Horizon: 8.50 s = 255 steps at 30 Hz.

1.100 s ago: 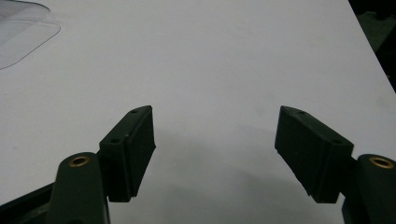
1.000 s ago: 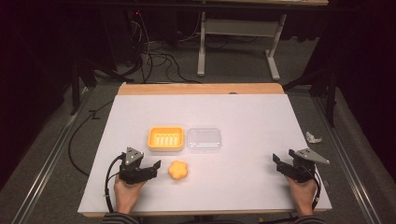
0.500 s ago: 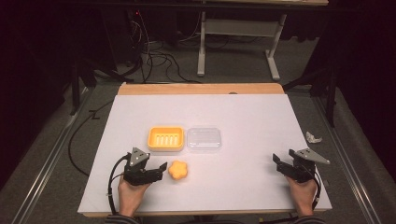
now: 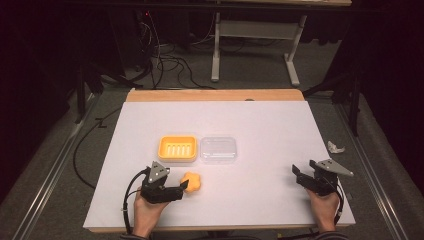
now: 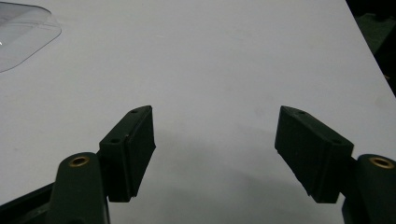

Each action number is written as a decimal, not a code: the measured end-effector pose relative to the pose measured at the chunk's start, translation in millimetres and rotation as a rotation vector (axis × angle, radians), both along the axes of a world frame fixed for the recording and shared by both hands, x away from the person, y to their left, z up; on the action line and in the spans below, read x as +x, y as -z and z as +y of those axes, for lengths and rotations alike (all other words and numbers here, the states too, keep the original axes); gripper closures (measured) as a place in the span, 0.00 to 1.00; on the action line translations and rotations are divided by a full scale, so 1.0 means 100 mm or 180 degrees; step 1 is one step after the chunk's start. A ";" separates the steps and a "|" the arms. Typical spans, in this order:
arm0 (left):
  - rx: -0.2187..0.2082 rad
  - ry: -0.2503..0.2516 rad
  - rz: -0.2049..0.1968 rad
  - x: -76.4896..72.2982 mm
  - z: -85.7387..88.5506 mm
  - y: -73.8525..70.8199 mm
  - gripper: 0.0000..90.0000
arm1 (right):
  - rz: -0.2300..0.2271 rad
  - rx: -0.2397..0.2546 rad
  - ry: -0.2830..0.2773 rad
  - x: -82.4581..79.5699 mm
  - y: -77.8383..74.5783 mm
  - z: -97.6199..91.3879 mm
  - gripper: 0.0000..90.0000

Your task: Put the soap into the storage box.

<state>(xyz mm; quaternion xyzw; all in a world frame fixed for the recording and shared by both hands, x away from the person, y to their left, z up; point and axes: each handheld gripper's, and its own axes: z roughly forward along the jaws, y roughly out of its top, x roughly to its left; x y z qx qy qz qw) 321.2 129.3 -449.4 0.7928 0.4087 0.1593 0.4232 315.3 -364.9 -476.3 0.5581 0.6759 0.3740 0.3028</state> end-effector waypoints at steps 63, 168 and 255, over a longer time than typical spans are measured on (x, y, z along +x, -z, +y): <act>0.0506 0.0173 0.0126 0.09 -0.51 0.27 0.23 | 0.0004 -0.0003 0.0002 0.00 0.00 0.00 0.32; 0.0394 0.0107 -0.0066 0.51 -0.17 -0.46 0.30 | -0.0042 0.0073 0.0012 -0.01 0.00 -0.02 0.31; 0.0496 -0.0542 0.0188 1.27 -0.11 0.06 0.30 | -0.0042 0.0005 -0.0003 -0.01 0.00 0.00 0.31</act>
